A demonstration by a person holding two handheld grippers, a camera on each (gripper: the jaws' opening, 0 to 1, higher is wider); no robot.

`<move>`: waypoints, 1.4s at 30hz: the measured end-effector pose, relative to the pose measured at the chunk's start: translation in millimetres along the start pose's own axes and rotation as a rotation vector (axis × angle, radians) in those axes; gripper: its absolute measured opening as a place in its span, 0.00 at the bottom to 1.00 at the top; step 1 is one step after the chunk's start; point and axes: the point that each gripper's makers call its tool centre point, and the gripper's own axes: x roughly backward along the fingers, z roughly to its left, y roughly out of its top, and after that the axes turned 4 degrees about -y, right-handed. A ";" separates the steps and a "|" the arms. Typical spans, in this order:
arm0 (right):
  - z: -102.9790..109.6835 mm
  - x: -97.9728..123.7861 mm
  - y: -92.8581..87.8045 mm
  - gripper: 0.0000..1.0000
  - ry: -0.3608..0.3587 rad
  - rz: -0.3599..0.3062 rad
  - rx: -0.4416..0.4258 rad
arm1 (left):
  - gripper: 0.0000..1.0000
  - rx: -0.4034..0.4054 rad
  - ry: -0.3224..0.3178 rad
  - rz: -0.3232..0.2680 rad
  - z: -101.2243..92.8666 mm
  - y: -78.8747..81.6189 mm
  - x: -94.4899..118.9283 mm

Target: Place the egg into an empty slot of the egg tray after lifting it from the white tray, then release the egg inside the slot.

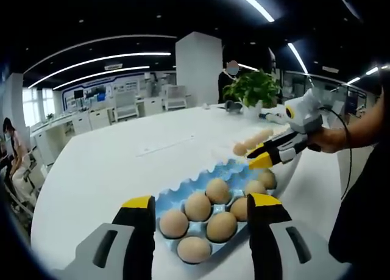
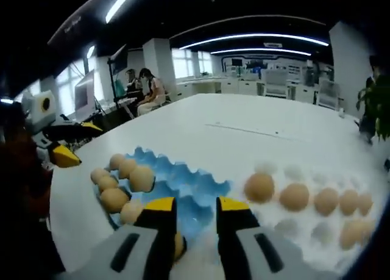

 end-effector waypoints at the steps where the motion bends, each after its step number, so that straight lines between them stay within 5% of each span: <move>1: -6.9 2.6 0.6 0.25 -0.021 -0.008 -0.003 | 0.60 0.001 0.000 -0.002 0.0 0.5 0.0; 8: -89.8 40.9 -4.7 0.26 -0.282 -0.034 -0.038 | 0.60 0.006 0.004 0.003 1.7 -0.8 1.5; 15: -150.4 76.5 -15.1 0.26 -0.449 -0.049 -0.139 | 0.60 0.002 -0.001 0.004 0.9 -0.7 -0.7; 28: -179.1 73.5 -30.2 0.26 -0.515 0.008 -0.097 | 0.60 0.002 0.012 0.006 3.0 -1.5 2.9; 33: -184.6 67.8 -34.8 0.25 -0.511 0.042 0.012 | 0.60 0.005 0.021 0.005 5.3 -2.3 4.9; 42: -182.5 70.8 -35.7 0.24 -0.498 0.044 -0.017 | 0.60 0.005 0.017 -0.001 2.8 -1.3 4.8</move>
